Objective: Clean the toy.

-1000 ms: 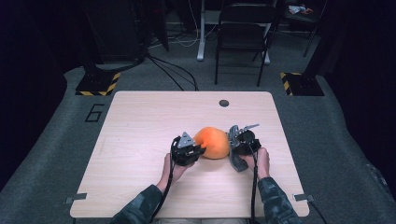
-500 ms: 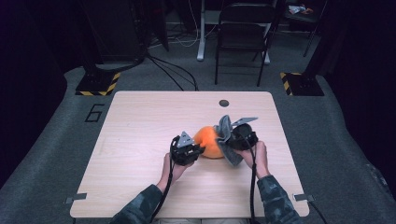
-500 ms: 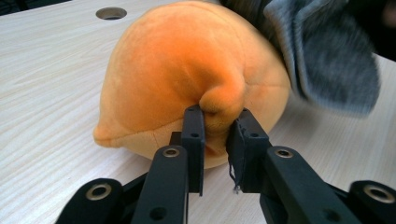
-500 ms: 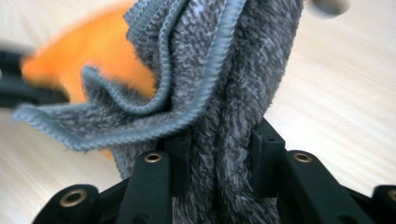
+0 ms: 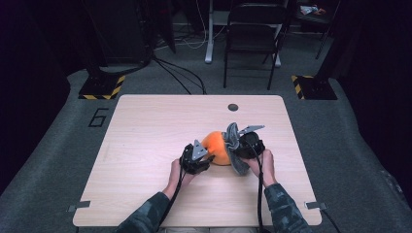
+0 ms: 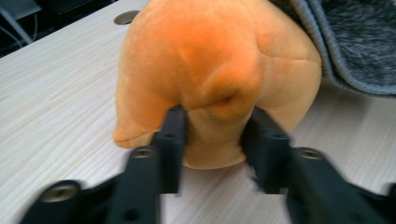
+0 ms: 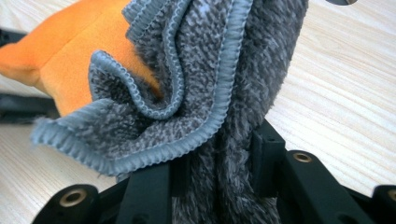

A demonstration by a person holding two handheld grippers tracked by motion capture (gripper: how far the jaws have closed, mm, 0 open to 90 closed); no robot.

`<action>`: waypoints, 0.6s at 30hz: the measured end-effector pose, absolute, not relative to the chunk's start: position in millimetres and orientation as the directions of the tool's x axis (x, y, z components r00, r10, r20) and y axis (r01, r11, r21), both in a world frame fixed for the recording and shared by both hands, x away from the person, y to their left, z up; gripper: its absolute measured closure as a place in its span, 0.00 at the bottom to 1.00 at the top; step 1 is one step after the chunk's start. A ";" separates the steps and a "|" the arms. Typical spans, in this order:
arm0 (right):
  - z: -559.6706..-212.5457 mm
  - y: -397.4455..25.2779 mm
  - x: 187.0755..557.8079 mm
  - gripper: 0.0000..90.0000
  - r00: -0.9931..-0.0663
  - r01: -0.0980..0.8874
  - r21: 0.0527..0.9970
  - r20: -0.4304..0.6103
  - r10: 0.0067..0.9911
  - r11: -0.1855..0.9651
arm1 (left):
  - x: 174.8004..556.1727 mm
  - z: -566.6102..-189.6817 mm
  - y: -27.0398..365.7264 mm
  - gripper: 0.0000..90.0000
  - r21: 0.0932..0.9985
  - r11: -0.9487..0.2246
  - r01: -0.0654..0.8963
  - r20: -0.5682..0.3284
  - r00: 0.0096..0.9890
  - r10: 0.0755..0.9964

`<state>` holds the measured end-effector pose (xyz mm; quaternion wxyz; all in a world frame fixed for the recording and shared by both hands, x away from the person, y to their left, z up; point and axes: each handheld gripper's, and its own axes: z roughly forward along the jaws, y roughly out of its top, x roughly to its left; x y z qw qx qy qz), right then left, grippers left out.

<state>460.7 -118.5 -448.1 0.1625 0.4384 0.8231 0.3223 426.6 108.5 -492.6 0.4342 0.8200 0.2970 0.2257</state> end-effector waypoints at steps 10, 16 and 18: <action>-412.0 -121.9 452.1 0.73 -0.550 0.572 0.744 0.035 0.834 0.346 | 427.7 -463.6 115.8 0.88 0.874 -0.299 0.382 -0.047 0.680 0.732; -391.2 -88.1 430.9 0.73 -0.618 0.475 0.781 -0.031 0.785 0.405 | 422.5 -454.3 113.7 0.89 0.872 -0.264 0.413 -0.105 0.684 0.722; -403.1 -76.5 431.9 0.73 -0.603 0.473 0.752 -0.102 0.791 0.458 | 422.5 -456.8 111.4 0.88 0.867 -0.281 0.412 -0.093 0.686 0.721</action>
